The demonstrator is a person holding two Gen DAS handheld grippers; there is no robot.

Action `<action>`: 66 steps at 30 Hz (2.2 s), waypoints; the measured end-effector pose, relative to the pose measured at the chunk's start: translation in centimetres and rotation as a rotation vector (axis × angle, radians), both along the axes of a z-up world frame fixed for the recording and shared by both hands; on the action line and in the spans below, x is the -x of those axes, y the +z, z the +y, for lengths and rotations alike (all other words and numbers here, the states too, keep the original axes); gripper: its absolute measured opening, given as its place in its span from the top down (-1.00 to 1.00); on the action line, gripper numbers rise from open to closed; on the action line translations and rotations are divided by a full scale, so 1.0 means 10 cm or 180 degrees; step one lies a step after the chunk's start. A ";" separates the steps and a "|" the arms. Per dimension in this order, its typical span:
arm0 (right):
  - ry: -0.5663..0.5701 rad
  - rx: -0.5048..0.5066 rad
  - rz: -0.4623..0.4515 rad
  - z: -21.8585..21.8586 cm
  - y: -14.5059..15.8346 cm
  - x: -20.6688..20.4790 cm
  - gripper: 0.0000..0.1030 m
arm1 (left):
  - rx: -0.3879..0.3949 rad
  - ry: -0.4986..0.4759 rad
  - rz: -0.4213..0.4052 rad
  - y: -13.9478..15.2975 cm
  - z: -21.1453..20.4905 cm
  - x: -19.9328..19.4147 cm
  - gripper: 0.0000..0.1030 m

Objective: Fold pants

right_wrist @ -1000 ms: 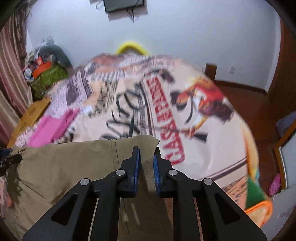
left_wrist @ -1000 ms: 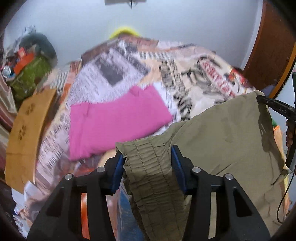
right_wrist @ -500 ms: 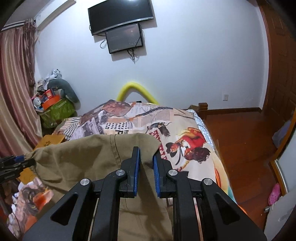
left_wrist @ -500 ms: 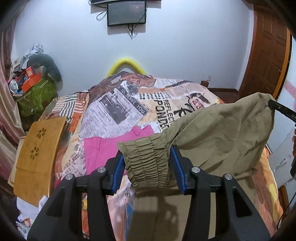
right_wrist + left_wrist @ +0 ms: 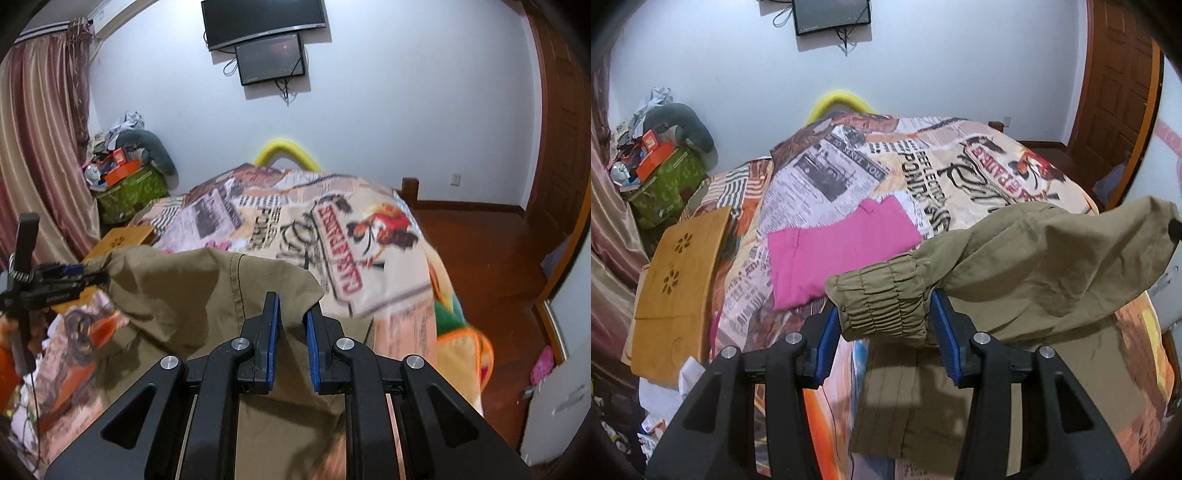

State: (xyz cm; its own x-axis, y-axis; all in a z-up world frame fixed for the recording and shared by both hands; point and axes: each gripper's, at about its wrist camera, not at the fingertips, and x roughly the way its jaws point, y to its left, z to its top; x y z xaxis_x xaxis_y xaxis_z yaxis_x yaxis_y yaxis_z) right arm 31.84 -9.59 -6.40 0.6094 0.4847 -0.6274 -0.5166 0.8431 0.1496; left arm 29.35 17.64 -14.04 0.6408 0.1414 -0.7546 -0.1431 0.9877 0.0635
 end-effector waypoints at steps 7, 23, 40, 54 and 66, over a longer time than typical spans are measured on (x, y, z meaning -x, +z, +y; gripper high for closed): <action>0.0027 0.0113 0.0251 -0.08 -0.32 0.51 0.77 | 0.0019 -0.0092 0.0192 -0.29 -0.02 0.39 0.07; 0.0017 0.0625 0.0781 -0.18 -0.98 1.39 0.72 | -0.0043 0.0047 0.0377 -0.51 0.23 1.04 0.07; -0.0477 0.0095 0.0857 -0.38 -0.82 1.24 -0.14 | 0.0474 0.0105 0.0849 -0.89 0.38 0.40 -0.29; -0.0132 0.0383 0.1242 -0.34 -1.36 1.06 -0.13 | 0.0667 -0.0166 0.0986 -1.05 0.13 0.68 -0.30; -0.0248 0.0879 0.1044 -0.54 -1.33 0.82 -0.06 | 0.0445 -0.0197 0.0838 -0.82 -0.34 0.96 -0.29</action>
State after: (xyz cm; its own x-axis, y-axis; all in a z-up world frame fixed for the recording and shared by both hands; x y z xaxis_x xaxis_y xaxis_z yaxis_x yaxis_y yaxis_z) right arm 23.60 -15.03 -19.73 0.3844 0.2320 -0.8935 -0.4126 0.9090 0.0585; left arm 19.71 14.22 -22.25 0.4246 -0.0090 -0.9053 -0.0789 0.9958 -0.0469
